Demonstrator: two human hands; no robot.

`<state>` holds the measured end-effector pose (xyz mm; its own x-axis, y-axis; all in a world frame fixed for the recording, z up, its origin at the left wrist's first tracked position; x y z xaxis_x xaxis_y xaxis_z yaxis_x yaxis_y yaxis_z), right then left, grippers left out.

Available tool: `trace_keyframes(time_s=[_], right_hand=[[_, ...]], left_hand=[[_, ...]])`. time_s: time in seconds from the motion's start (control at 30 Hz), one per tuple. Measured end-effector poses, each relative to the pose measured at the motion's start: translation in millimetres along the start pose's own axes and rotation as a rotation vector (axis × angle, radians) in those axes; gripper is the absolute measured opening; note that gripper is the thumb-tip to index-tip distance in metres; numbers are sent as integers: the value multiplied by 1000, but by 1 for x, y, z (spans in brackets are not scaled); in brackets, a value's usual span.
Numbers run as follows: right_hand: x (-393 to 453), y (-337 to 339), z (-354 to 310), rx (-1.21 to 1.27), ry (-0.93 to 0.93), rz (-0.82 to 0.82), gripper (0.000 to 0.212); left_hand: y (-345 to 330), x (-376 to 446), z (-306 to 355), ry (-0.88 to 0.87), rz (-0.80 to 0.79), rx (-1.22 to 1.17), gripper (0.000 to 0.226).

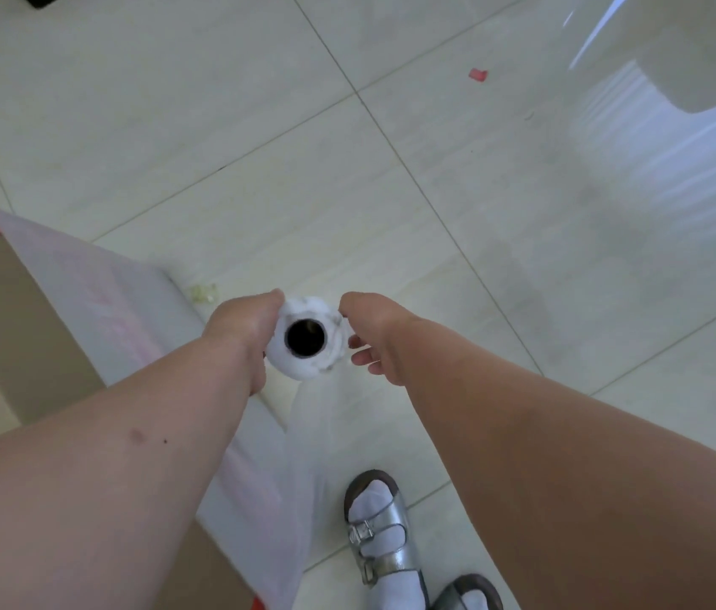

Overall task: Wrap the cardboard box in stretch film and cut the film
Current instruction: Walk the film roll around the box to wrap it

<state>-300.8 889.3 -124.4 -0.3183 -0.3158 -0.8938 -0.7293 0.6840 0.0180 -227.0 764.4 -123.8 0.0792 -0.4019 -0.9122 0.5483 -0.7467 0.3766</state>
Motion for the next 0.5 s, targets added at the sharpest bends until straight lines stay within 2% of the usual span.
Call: trace_keyframes(time_s=[0.1, 0.17, 0.27, 0.37, 0.43, 0.5], right_hand=[[6, -8, -13, -51, -36, -24, 33], [10, -14, -19, -123, -27, -66, 44], [13, -23, -32, -203, 26, -93, 45], [16, -23, -54, -196, 35, -119, 28], [19, -22, -71, -215, 41, -150, 29], [26, -21, -82, -191, 24, -156, 23]], left_hand=[[3, 8, -7, 284, -182, -71, 55], [4, 8, -9, 393, -248, -118, 58], [3, -3, 3, 327, -247, -107, 37], [7, -13, 28, 237, -182, -67, 25], [15, -13, 45, 158, -126, 14, 27], [22, -8, 61, 64, -75, 36, 38]])
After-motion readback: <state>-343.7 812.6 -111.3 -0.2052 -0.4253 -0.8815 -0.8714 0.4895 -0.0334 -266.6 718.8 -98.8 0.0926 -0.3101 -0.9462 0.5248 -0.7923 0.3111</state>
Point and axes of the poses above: each hand's wrist, its own x-axis towards the middle knuckle, its own y-axis out of the back of the hand, z = x × y, the point moved 1 cm from there along x, towards the middle knuckle, and after that the axes turned 11 degrees about y, right-handed, at the moved point
